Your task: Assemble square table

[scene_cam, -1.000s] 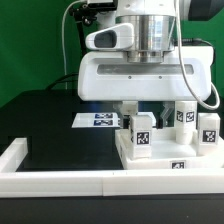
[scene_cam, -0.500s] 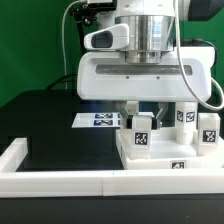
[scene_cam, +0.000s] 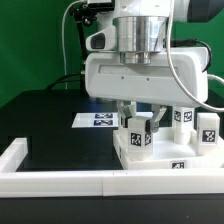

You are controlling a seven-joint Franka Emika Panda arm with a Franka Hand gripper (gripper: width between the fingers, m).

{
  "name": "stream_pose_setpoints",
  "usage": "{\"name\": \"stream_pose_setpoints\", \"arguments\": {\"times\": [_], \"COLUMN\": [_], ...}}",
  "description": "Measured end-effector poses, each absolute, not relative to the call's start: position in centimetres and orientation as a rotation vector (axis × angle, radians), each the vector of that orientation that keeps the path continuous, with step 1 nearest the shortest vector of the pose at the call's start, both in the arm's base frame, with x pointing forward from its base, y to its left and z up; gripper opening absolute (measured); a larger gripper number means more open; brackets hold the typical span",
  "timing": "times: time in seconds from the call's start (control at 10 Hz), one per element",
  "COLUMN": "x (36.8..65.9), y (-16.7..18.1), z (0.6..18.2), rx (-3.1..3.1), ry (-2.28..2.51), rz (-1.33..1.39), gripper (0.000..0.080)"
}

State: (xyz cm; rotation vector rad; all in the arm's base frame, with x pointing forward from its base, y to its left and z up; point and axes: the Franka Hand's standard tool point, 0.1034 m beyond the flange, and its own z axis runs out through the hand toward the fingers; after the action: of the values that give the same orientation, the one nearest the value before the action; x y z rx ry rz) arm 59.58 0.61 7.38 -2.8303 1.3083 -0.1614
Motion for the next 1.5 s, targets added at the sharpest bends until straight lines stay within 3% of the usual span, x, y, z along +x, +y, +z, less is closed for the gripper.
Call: {"name": "stream_pose_setpoints", "arguments": {"times": [0.4,0.7,0.8,0.9,1.5], "x": [59.52,59.52,59.5,59.34,58.97], "y": [0.59,0.59,0.57,0.52,0.93], "z": [7.39,7.38,7.37,7.31,7.27], "rx": [-2.498,-2.456,-2.488,-2.524,-2.995], "ry": [1.852,1.896,1.856,1.808,0.898], "rz": [-0.152,-0.147,-0.149,-0.15,-0.168], "gripper": [0.029,0.03,0.0491,0.061,0.0649]}}
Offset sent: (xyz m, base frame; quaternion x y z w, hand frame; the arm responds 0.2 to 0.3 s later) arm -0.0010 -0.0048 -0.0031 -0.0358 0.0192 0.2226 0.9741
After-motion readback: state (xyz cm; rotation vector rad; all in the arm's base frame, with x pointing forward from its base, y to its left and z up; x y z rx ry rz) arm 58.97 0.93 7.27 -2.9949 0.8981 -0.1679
